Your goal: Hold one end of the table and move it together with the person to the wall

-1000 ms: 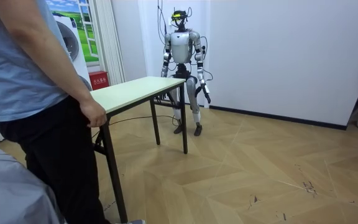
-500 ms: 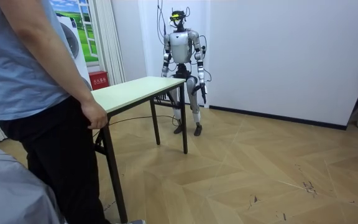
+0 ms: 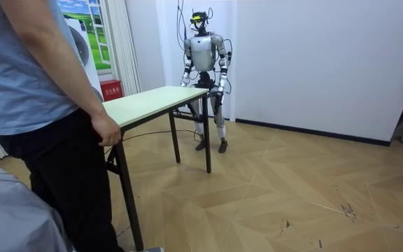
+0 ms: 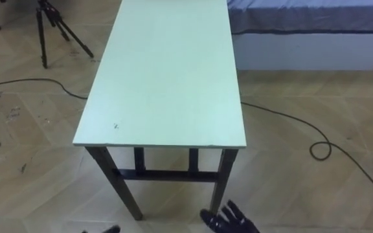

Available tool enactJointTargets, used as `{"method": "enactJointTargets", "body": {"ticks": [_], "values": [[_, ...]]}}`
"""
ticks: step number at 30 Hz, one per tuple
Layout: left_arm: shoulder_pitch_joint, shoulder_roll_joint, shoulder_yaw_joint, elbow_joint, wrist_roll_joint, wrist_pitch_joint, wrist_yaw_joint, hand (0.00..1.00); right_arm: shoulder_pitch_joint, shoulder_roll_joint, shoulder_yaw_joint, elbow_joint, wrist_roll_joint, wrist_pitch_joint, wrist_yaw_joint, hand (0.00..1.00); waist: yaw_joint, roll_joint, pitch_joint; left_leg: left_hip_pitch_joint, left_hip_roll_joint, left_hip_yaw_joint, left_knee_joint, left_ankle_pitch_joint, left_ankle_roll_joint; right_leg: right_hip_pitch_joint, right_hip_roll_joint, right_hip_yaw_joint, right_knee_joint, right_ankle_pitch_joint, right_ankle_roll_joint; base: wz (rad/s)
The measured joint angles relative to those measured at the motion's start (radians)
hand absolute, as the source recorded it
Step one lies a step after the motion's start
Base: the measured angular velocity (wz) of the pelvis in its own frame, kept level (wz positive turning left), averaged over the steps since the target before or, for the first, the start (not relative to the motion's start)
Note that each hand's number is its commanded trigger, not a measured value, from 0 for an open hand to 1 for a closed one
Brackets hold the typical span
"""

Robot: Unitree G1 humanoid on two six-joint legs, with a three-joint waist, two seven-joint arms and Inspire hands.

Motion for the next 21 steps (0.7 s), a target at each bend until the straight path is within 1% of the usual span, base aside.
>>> {"method": "enactJointTargets", "body": {"ticks": [3,5,7,9,14,19,21], "values": [[0.0,-0.003,-0.037,-0.063,-0.041,0.001,-0.018,0.0,0.008,0.004,0.045,-0.041,0.033,0.011,0.007,0.0,-0.001,0.0,0.0014,0.001,0.0,0.0,-0.001,0.0,0.0,-0.001,0.0,0.001,0.002,0.0,0.0,-0.03],[0.024,0.001,-0.062,-0.146,-0.087,0.005,-0.018,0.0,0.028,0.001,0.062,-0.1,0.054,0.022,0.006,0.0,-0.004,-0.003,0.0034,-0.003,-0.001,0.0,-0.001,0.0,0.0,-0.005,0.0,0.001,0.002,0.0,0.0,0.0],[0.043,0.001,-0.085,-0.23,-0.096,0.006,-0.02,0.0,0.039,-0.001,0.072,-0.173,0.076,0.025,0.006,0.0,-0.003,-0.006,0.0044,-0.007,-0.001,0.0,-0.001,0.0,0.0,-0.015,-0.001,0.001,0.004,0.0,0.0,0.0],[0.045,0.002,-0.103,-0.27,-0.095,0.006,-0.021,0.0,0.039,-0.001,0.074,-0.215,0.081,0.025,0.006,0.0,-0.004,-0.008,0.0036,-0.005,-0.001,-0.001,-0.001,0.0,0.0,-0.014,-0.001,0.001,0.006,0.0,0.0,0.0],[0.024,0.002,-0.11,-0.294,-0.095,0.007,-0.023,0.0,0.019,-0.005,0.074,-0.246,0.086,0.025,0.005,0.0,-0.008,-0.009,0.0025,-0.004,-0.001,-0.002,-0.001,0.0,0.0,-0.013,-0.002,0.0,0.01,0.0,0.0,0.01],[0.005,0.007,-0.11,-0.348,-0.096,0.021,-0.023,0.0,0.011,-0.019,0.076,-0.288,0.145,0.031,0.002,0.0,-0.008,-0.013,0.0047,-0.003,-0.001,-0.006,-0.002,0.0,0.0,-0.012,-0.002,0.001,0.016,0.0,0.0,0.0],[0.0,0.015,-0.11,-0.377,-0.1,0.027,-0.019,0.0,-0.001,-0.028,0.087,-0.302,0.154,0.032,-0.007,0.0,-0.008,-0.014,0.0057,0.001,0.0,-0.008,-0.002,0.0,0.0,-0.006,-0.002,0.0,0.016,0.0,0.0,0.0]]}}
